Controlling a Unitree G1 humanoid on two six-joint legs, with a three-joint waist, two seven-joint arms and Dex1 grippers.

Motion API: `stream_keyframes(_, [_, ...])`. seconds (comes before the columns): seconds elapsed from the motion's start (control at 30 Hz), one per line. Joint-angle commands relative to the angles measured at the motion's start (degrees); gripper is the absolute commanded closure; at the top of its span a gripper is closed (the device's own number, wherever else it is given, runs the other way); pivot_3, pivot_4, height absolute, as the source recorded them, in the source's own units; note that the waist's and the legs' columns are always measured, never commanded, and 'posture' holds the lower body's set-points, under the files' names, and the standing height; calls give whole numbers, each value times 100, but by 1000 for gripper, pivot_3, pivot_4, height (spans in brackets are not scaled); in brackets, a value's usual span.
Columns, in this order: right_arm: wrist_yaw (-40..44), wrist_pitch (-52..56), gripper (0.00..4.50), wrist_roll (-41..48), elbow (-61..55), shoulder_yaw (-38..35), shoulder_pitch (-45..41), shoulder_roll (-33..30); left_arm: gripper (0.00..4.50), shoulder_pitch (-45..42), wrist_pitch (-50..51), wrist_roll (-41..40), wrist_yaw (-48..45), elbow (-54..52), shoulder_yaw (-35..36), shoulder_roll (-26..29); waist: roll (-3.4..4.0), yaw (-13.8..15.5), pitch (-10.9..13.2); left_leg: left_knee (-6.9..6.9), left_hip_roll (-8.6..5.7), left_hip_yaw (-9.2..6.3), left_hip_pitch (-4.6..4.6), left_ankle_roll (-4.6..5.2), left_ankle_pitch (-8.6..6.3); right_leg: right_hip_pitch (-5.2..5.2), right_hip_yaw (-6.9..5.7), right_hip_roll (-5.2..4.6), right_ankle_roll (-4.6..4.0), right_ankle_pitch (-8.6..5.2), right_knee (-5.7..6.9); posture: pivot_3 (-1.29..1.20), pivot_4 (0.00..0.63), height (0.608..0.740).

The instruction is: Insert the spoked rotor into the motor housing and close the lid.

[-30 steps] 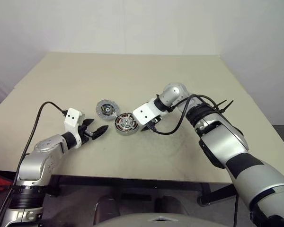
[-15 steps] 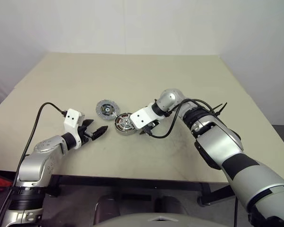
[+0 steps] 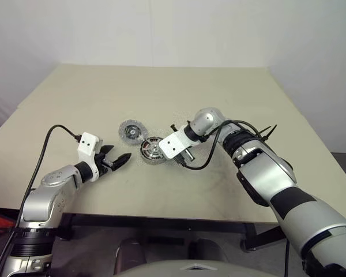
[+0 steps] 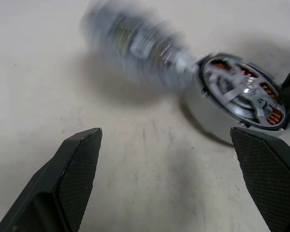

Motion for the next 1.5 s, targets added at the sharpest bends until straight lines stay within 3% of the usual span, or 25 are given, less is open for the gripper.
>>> stream_keyframes(0.03, [-150,-32,4491,-44,-22,-16,-78,-31,0,-91,-112,26,-3,-62,93,53,0,-1,0,1,0,0,1,0,0,-1,1,0,0,0,5,0,0,740])
stream_keyframes(0.4, [-197,354,4491,164,-114,-299,-213,-90,0,-102,-157,34,26,-39,72,4,1,2,2,3,0,-6,3,-5,5,-22,0,0,-23,-15,61,0,0,740])
stream_keyframes(0.67, [1518,2241,4491,875,-1138,-699,48,-527,0,65,-207,32,140,-117,58,-166,1,15,8,4,4,-6,-13,0,8,-28,-5,2,-37,-25,55,0,0,740])
stream_keyframes(0.8, [1750,3071,4491,820,-2296,-457,440,-1073,0,171,-231,38,179,-165,68,-237,-5,33,17,3,6,-10,-21,3,7,-31,-13,2,-37,-32,54,0,0,740])
stream_keyframes(0.93, [1883,5140,4491,1416,-3660,-15,806,-1447,0,239,-239,35,234,-218,61,-303,-7,30,23,3,6,-11,-19,2,7,-31,-12,3,-35,-33,55,0,0,740])
stream_keyframes(1.13, [1608,9416,4491,1645,-4269,-57,548,-859,0,334,-230,20,245,-265,110,-312,-2,17,27,-2,9,-19,1,-7,12,-29,-4,16,-35,-34,65,0,0,740])
stream_keyframes(1.23, [655,11172,4491,1761,-3637,-497,68,-217,0,379,-208,19,248,-304,124,-297,-1,12,27,-2,7,-20,2,-9,13,-29,-3,14,-35,-33,65,0,0,740])
stream_keyframes(1.5, [-1229,12767,4491,2151,-3131,-1396,-172,565,0,449,-142,-16,257,-417,210,-235,-2,57,27,-10,3,-27,7,-33,25,-22,-6,10,-35,-37,62,0,0,740])
